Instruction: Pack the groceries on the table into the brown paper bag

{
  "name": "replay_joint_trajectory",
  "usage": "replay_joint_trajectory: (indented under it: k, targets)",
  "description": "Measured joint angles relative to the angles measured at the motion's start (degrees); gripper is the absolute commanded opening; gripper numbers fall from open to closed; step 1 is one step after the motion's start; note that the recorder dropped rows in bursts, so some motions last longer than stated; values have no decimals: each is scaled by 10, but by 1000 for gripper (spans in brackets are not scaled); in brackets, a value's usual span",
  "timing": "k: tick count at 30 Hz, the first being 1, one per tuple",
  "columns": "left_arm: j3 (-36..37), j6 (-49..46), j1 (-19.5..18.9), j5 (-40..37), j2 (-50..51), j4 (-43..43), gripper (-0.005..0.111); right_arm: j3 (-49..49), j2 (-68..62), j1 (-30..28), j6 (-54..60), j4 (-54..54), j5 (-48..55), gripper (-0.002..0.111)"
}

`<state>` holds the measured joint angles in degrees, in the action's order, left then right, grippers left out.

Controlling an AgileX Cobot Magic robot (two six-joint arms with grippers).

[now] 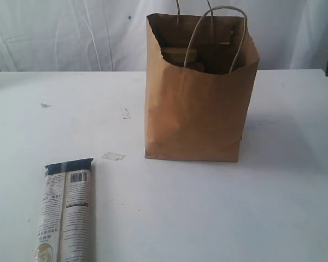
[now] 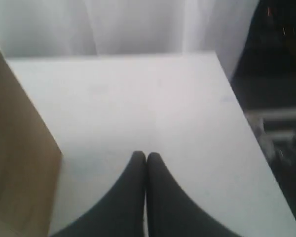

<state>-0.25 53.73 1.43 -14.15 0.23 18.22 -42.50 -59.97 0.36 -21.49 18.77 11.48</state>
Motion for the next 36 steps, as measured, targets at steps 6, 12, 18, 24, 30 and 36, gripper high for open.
replay_joint_trajectory:
  k: [6, 12, 18, 24, 30, 36]
  targets:
    - [0, 0, 0, 0, 0, 0, 0, 135, 261, 0, 16, 0, -76, 0]
    - [0, 0, 0, 0, 0, 0, 0, 170, 452, 0, 38, 0, -38, 0]
    - [0, 0, 0, 0, 0, 0, 0, 217, 509, 0, 31, 2, 8, 0]
    - [0, 0, 0, 0, 0, 0, 0, 272, 477, 0, 21, 2, -95, 0]
    - [0, 0, 0, 0, 0, 0, 0, 339, 422, 0, 90, 2, -118, 0]
    - [0, 0, 0, 0, 0, 0, 0, 345, 422, 0, 65, 2, -115, 0]
